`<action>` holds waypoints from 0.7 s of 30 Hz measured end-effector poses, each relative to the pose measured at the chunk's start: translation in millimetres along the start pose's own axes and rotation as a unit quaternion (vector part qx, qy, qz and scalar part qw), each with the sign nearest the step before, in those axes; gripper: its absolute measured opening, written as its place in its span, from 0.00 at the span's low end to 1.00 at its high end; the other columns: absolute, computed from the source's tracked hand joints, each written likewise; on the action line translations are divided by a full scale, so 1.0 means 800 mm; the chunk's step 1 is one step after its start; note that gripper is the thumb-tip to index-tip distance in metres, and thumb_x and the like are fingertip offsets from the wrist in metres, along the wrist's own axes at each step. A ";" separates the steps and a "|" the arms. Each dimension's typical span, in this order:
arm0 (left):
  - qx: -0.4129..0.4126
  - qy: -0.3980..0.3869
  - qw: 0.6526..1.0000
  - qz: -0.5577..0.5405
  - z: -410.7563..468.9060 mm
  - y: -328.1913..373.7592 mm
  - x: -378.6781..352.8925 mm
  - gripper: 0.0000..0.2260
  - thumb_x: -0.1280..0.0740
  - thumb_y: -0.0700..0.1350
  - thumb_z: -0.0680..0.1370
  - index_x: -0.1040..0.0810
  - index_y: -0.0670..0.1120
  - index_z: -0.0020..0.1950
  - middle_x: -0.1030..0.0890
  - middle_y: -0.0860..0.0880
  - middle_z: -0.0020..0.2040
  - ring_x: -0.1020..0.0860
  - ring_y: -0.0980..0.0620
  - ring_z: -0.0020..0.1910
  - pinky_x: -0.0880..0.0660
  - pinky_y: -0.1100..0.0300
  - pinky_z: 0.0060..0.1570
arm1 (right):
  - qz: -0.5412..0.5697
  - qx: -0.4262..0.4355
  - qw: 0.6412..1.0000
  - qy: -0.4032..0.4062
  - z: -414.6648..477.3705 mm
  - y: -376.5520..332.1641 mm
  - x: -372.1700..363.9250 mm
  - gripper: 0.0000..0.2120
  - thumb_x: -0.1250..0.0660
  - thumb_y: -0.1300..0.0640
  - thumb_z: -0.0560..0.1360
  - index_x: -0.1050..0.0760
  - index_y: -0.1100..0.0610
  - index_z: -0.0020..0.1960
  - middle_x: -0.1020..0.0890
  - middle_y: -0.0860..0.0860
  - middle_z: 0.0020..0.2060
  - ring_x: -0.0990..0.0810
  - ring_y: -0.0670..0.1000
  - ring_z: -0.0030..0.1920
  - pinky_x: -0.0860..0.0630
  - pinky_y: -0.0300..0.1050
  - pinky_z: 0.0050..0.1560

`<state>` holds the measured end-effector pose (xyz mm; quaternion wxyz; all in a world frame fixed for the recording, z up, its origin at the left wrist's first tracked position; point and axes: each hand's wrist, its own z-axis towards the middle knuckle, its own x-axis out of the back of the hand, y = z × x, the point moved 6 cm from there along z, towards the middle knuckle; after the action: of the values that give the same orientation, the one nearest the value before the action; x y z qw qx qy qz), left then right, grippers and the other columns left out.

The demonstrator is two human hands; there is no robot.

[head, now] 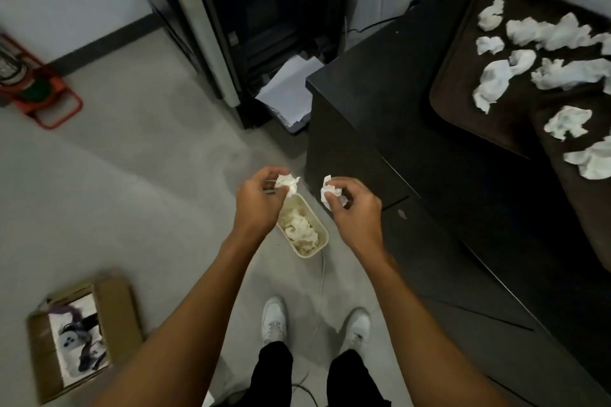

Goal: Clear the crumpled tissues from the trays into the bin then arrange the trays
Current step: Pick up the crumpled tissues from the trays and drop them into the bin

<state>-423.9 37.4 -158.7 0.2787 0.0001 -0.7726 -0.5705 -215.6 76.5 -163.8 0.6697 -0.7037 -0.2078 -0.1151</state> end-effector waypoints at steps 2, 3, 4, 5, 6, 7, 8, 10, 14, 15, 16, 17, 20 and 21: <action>0.005 0.002 1.000 0.003 0.009 -0.029 -0.013 0.12 0.27 0.35 0.76 0.17 0.49 0.56 0.16 0.53 0.50 0.18 0.58 0.47 0.22 0.73 0.43 | -0.004 -0.017 1.000 -0.024 0.012 0.028 -0.022 0.07 0.26 0.62 0.76 0.17 0.54 0.53 0.17 0.43 0.53 0.19 0.40 0.53 0.22 0.33 0.54; 0.004 0.003 1.000 0.008 0.014 -0.045 -0.019 0.12 0.27 0.35 0.76 0.17 0.49 0.56 0.15 0.52 0.50 0.17 0.57 0.47 0.21 0.71 0.44 | -0.005 -0.024 0.999 -0.033 0.018 0.043 -0.034 0.07 0.26 0.62 0.76 0.17 0.54 0.53 0.17 0.43 0.53 0.18 0.41 0.53 0.22 0.31 0.53; 0.005 0.004 1.000 0.012 0.019 -0.061 -0.026 0.12 0.27 0.35 0.76 0.17 0.50 0.56 0.15 0.52 0.51 0.17 0.55 0.48 0.20 0.69 0.45 | -0.005 -0.030 0.999 -0.041 0.025 0.058 -0.046 0.07 0.26 0.62 0.76 0.17 0.54 0.53 0.17 0.44 0.53 0.18 0.41 0.53 0.23 0.29 0.51; 0.010 0.004 1.000 0.013 0.025 -0.077 -0.032 0.13 0.27 0.35 0.76 0.17 0.50 0.57 0.15 0.52 0.51 0.17 0.55 0.48 0.20 0.68 0.46 | -0.008 -0.039 0.998 -0.049 0.031 0.076 -0.059 0.07 0.26 0.62 0.76 0.17 0.54 0.53 0.17 0.45 0.54 0.18 0.42 0.52 0.25 0.26 0.50; 0.017 0.006 1.000 0.012 0.031 -0.095 -0.037 0.14 0.27 0.35 0.77 0.17 0.51 0.58 0.15 0.52 0.51 0.17 0.55 0.48 0.19 0.66 0.48 | -0.015 -0.047 0.997 -0.060 0.039 0.095 -0.073 0.07 0.27 0.62 0.77 0.17 0.54 0.54 0.17 0.46 0.54 0.18 0.44 0.52 0.25 0.25 0.48; 0.023 0.008 1.000 0.012 0.038 -0.112 -0.042 0.15 0.28 0.35 0.77 0.18 0.52 0.60 0.15 0.52 0.52 0.17 0.56 0.49 0.19 0.64 0.49 | -0.029 -0.051 0.996 -0.070 0.045 0.114 -0.088 0.07 0.27 0.62 0.77 0.17 0.54 0.54 0.17 0.47 0.54 0.18 0.46 0.52 0.25 0.25 0.48; 0.027 0.010 1.000 0.011 0.043 -0.129 -0.046 0.18 0.28 0.35 0.77 0.18 0.52 0.62 0.16 0.52 0.52 0.17 0.56 0.49 0.19 0.64 0.49 | -0.043 -0.048 0.995 -0.077 0.051 0.133 -0.102 0.07 0.27 0.62 0.77 0.17 0.54 0.54 0.17 0.48 0.54 0.18 0.47 0.52 0.23 0.29 0.50; 0.041 0.016 0.999 0.009 0.056 -0.164 -0.053 0.21 0.29 0.35 0.78 0.21 0.53 0.67 0.16 0.52 0.52 0.17 0.56 0.49 0.20 0.67 0.48 | -0.067 -0.042 0.993 -0.089 0.063 0.171 -0.132 0.08 0.27 0.62 0.77 0.17 0.54 0.54 0.17 0.49 0.55 0.18 0.49 0.53 0.20 0.39 0.54; 0.072 0.035 0.997 0.018 0.084 -0.235 -0.065 0.17 0.30 0.35 0.77 0.20 0.50 0.63 0.16 0.53 0.50 0.17 0.57 0.47 0.19 0.65 0.48 | -0.095 -0.049 0.989 -0.103 0.080 0.237 -0.182 0.08 0.27 0.61 0.77 0.18 0.57 0.55 0.18 0.51 0.55 0.19 0.48 0.52 0.25 0.25 0.49; 0.075 0.035 0.996 0.026 0.090 -0.253 -0.070 0.14 0.30 0.35 0.77 0.18 0.48 0.60 0.15 0.53 0.50 0.17 0.57 0.47 0.19 0.63 0.48 | -0.101 -0.051 0.988 -0.105 0.083 0.253 -0.193 0.08 0.27 0.61 0.76 0.18 0.57 0.55 0.18 0.51 0.54 0.19 0.48 0.52 0.27 0.23 0.48; 0.078 0.032 0.996 0.033 0.096 -0.270 -0.075 0.12 0.31 0.35 0.77 0.17 0.47 0.57 0.15 0.53 0.49 0.17 0.57 0.46 0.19 0.63 0.47 | -0.104 -0.056 0.987 -0.108 0.085 0.269 -0.203 0.08 0.27 0.61 0.76 0.18 0.57 0.55 0.17 0.51 0.54 0.19 0.49 0.52 0.28 0.23 0.47; 0.082 0.031 0.996 0.036 0.099 -0.287 -0.080 0.11 0.31 0.35 0.77 0.17 0.47 0.56 0.15 0.53 0.48 0.17 0.58 0.45 0.20 0.64 0.46 | -0.111 -0.061 0.985 -0.113 0.086 0.286 -0.213 0.08 0.27 0.62 0.76 0.18 0.56 0.54 0.17 0.50 0.54 0.19 0.49 0.52 0.29 0.24 0.47; 0.091 0.028 0.995 0.041 0.107 -0.332 -0.095 0.10 0.32 0.35 0.78 0.16 0.48 0.53 0.15 0.54 0.46 0.18 0.59 0.44 0.24 0.71 0.42 | -0.139 -0.079 0.979 -0.128 0.081 0.334 -0.240 0.08 0.28 0.63 0.76 0.18 0.56 0.53 0.17 0.50 0.54 0.20 0.46 0.51 0.32 0.20 0.46; 0.093 0.025 0.994 0.043 0.109 -0.345 -0.100 0.10 0.32 0.35 0.77 0.16 0.48 0.53 0.15 0.54 0.46 0.18 0.59 0.43 0.24 0.70 0.42 | -0.147 -0.087 0.976 -0.136 0.079 0.349 -0.249 0.08 0.28 0.64 0.76 0.18 0.56 0.54 0.17 0.51 0.55 0.20 0.46 0.51 0.31 0.20 0.47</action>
<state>-481.8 43.7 -453.2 0.3206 0.0069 -0.8145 -0.4835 -275.1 106.7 -506.2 0.5471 -0.7301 -0.3873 -0.1329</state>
